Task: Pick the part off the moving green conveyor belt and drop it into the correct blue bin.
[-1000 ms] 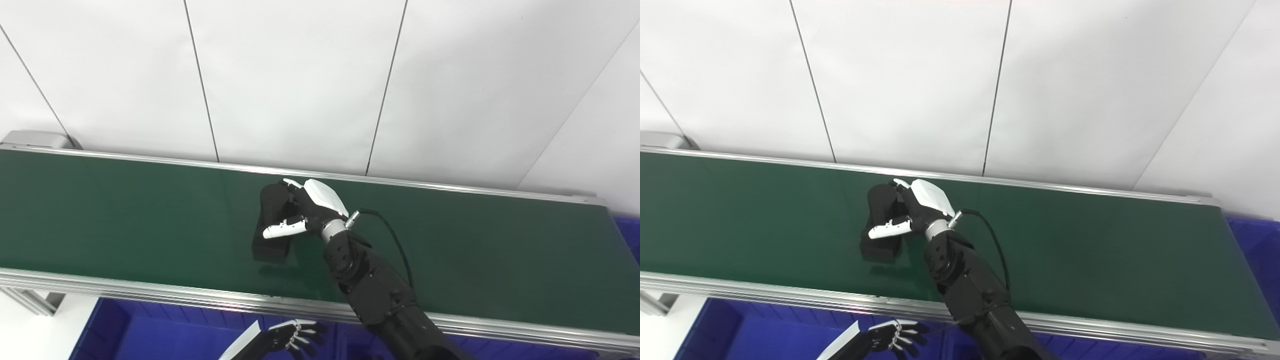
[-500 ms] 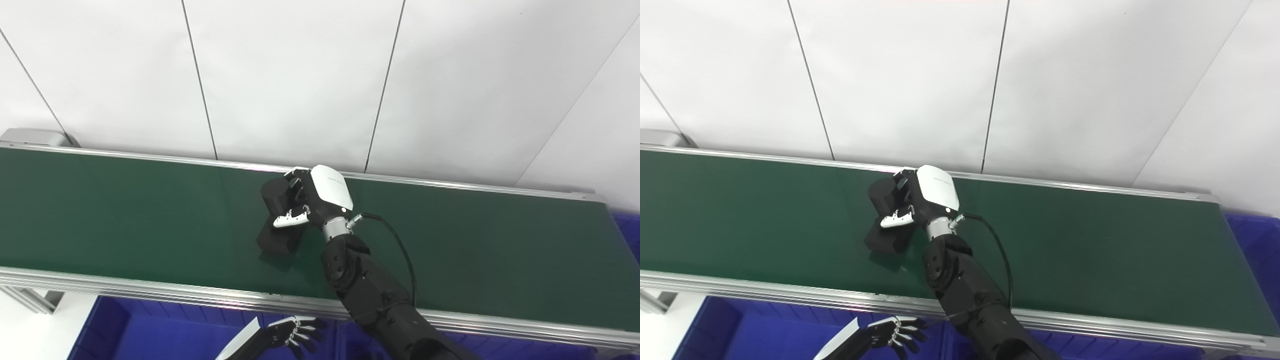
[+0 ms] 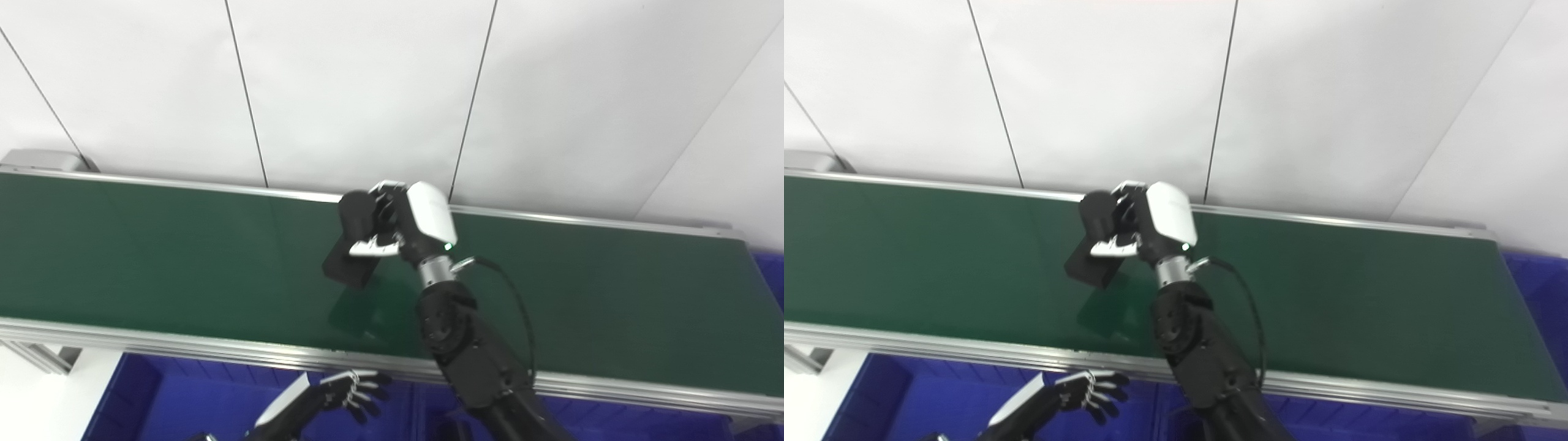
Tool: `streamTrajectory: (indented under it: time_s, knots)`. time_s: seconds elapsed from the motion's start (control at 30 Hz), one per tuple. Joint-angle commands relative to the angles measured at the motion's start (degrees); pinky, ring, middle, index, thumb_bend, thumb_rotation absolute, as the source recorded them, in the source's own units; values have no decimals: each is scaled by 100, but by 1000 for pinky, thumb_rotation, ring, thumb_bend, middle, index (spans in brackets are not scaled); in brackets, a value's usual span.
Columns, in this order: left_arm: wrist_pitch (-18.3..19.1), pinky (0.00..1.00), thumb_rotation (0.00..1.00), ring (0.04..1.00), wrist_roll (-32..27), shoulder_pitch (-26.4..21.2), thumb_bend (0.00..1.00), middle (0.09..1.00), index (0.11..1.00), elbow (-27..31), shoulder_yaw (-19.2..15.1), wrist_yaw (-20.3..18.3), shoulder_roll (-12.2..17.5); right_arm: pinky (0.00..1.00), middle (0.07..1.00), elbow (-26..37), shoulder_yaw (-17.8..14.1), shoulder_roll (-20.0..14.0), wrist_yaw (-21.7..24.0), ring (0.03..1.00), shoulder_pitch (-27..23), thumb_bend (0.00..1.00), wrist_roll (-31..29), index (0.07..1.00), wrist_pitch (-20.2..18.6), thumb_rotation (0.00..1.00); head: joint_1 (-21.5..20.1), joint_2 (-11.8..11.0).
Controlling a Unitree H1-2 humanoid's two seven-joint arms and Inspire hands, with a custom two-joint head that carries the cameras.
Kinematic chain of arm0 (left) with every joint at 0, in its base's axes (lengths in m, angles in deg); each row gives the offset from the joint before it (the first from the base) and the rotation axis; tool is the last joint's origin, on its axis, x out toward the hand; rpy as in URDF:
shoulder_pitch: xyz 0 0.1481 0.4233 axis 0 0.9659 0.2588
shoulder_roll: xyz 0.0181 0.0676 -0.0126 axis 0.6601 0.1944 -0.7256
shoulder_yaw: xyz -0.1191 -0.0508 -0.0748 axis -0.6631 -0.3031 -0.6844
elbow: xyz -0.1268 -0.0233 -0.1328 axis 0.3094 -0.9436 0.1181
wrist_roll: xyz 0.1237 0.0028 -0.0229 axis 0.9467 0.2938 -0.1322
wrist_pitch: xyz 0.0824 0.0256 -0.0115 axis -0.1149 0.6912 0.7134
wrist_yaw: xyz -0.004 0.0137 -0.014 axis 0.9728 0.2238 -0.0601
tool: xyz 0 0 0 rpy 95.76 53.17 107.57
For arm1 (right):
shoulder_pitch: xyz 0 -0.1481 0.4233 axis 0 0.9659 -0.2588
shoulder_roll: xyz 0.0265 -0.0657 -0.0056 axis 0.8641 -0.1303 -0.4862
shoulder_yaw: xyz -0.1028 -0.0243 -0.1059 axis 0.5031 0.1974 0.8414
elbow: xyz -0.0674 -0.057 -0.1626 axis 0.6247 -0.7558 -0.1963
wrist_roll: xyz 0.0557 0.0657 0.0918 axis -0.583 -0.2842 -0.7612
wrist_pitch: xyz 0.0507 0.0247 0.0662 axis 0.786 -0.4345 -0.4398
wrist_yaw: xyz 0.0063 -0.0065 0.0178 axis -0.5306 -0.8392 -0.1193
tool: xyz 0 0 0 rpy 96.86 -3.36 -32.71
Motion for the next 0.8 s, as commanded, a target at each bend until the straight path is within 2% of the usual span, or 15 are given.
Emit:
streamTrajectory:
  time_s: [0.0, 0.27, 0.3, 0.53, 0.77]
  knots:
    - [-193, 605, 241, 664, -7, -9, 984, 740, 816, 115, -78, -49, -41, 388, 454, 638, -162, -93, 188, 456, 128, 511, -28, 534, -216, 0, -19, 40]
    - [-193, 585, 243, 659, -75, 14, 979, 748, 829, 197, -291, -229, -159, 375, 450, 2165, -554, -613, 686, 448, 1222, 509, -199, 540, -212, 0, -37, 341]
    - [-193, 585, 242, 659, -113, 23, 979, 748, 829, 211, -328, -279, -171, 377, 451, 2359, -621, -653, 720, 447, 1386, 509, -247, 540, -207, 0, -31, 428]
    - [-194, 588, 223, 657, -466, 64, 973, 745, 822, 255, -654, -758, -292, 377, 465, 3628, -859, -1022, 1092, 454, 2489, 512, -397, 528, -167, 0, -93, 635]
    - [-191, 580, 191, 654, -689, 56, 943, 747, 822, 248, -955, -1229, -396, 390, 464, 4281, -980, -1375, 1362, 457, 3416, 511, -679, 533, 74, 0, -155, 886]
